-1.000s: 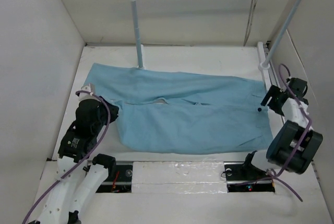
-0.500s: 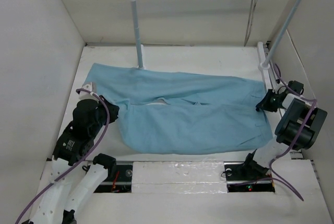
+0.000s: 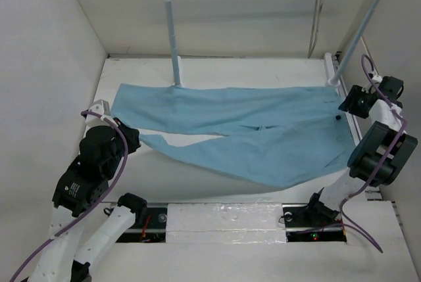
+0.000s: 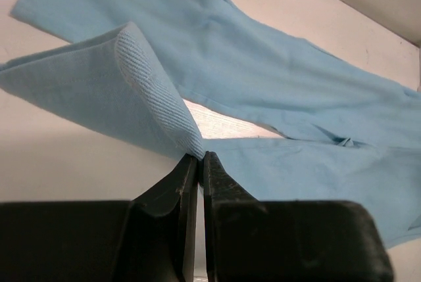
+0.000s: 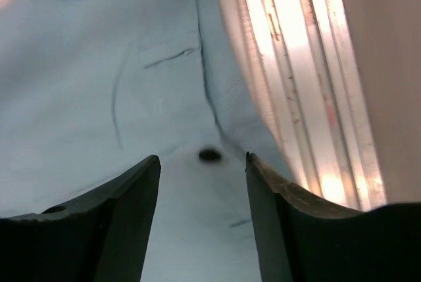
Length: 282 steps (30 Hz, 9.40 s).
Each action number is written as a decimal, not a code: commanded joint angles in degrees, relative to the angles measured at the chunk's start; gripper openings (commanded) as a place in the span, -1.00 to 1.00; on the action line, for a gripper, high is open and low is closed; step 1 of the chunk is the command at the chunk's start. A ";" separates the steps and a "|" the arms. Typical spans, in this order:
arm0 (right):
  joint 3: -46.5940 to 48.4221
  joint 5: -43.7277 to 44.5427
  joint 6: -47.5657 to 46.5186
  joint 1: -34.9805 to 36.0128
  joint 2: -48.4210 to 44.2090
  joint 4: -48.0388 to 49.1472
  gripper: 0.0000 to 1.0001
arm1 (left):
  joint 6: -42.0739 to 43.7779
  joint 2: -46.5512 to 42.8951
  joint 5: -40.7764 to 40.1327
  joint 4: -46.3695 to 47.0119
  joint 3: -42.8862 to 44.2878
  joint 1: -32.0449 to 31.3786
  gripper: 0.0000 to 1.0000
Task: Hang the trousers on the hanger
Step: Flatten out the trousers at the center of the board, then fold the trousers at the center of the board.
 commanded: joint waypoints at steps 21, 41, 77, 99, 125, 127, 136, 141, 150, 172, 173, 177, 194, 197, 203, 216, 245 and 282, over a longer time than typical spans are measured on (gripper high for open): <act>-30.44 8.34 8.64 -24.75 -26.24 -3.17 0.32 | 1.95 -2.45 -8.71 -0.17 2.71 -6.13 -1.00; -34.31 6.75 13.65 -24.75 -16.32 8.69 -0.63 | 0.55 -1.31 -21.36 -7.46 9.74 -8.77 -1.00; 13.59 20.03 10.04 7.50 -3.49 -10.04 -1.00 | -11.41 16.70 -43.26 -1.06 1.40 -11.33 -1.00; 31.07 15.01 11.98 8.03 17.08 -3.00 -1.00 | 8.27 62.20 -22.25 26.80 21.33 23.84 -1.00; -16.45 2.10 22.17 9.01 -9.81 20.90 -0.63 | -6.74 42.29 4.88 28.92 -8.43 26.55 0.53; -18.92 -0.71 22.35 7.16 -9.64 21.87 -0.15 | -7.01 42.28 6.92 29.79 -10.11 28.21 0.58; -24.47 -6.69 24.46 1.26 -4.37 28.65 0.27 | -7.54 51.07 15.63 34.01 -16.27 34.03 0.69; -24.12 -8.11 29.37 1.26 1.88 34.53 0.17 | -9.47 57.92 16.60 35.69 -14.61 34.03 0.68; -22.79 -1.88 25.18 2.67 -2.57 28.48 -1.00 | -10.10 65.65 12.31 35.44 -7.76 34.03 -0.32; -40.02 -1.25 17.00 -12.88 -37.92 10.37 -0.80 | -1.39 52.59 7.45 24.96 -20.49 51.87 -1.00; -38.63 -1.08 16.21 -13.49 -38.28 9.14 -0.67 | -1.56 51.78 8.50 24.88 -20.58 51.87 -0.97; -35.80 -3.35 13.56 -13.50 -35.13 6.23 0.31 | -2.18 49.41 10.79 21.54 -17.42 49.68 -0.19; -41.06 -7.58 18.65 -21.67 -25.46 14.13 0.61 | -3.76 30.16 24.12 26.01 -11.94 22.52 -0.80; -42.82 -10.38 20.50 -21.67 -20.55 18.96 0.61 | -2.45 26.74 20.16 26.21 -15.91 22.52 -1.00; -43.80 -11.00 23.40 -21.67 -17.73 26.70 0.54 | -1.13 27.34 6.40 20.31 -10.83 23.57 -0.79; -32.83 -13.05 26.57 8.08 -37.73 25.15 -1.00 | -1.40 25.50 37.69 36.83 -24.00 22.52 -1.00; 22.21 -5.82 15.32 23.59 -39.16 -7.39 -1.00 | -12.90 52.55 20.28 48.43 -12.77 -32.24 -1.00; 40.34 -0.01 34.12 93.20 25.72 30.74 0.54 | 7.49 20.05 0.77 18.72 19.36 16.98 -0.11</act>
